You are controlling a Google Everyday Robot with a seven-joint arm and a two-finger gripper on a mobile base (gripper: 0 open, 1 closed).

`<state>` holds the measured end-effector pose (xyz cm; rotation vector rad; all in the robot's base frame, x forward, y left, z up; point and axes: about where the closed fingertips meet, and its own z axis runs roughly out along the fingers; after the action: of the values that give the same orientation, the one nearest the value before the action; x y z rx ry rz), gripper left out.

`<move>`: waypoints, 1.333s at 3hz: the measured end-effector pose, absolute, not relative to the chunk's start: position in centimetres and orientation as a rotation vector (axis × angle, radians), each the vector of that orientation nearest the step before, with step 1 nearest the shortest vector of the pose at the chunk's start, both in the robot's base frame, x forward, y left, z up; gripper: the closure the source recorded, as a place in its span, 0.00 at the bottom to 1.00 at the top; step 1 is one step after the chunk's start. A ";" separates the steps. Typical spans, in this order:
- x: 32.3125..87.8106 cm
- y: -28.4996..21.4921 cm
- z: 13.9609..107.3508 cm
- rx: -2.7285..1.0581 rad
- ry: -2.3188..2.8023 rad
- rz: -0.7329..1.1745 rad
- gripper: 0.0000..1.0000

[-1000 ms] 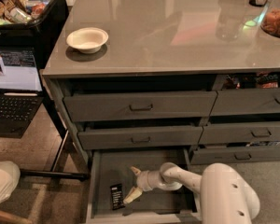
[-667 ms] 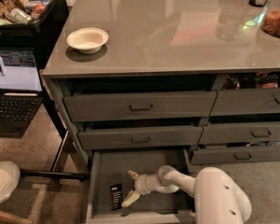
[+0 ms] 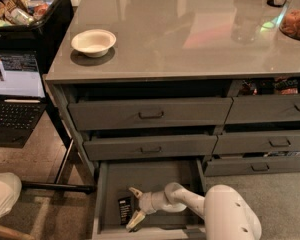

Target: Pick rxbar chocolate from bottom drawer and place on counter

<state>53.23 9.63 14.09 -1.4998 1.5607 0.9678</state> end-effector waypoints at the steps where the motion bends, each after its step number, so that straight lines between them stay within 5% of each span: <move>1: 52.2 10.5 13.5 -1.540 1.495 0.967 0.00; 3: 52.0 11.8 11.6 -1.584 1.481 0.952 0.00; 4: 52.4 12.0 11.0 -1.592 1.500 0.927 0.15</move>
Offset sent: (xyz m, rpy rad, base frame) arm -0.0142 0.0219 -0.0255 -0.0039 -0.0745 0.0937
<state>52.37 12.00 11.04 -1.5925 1.5004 0.9268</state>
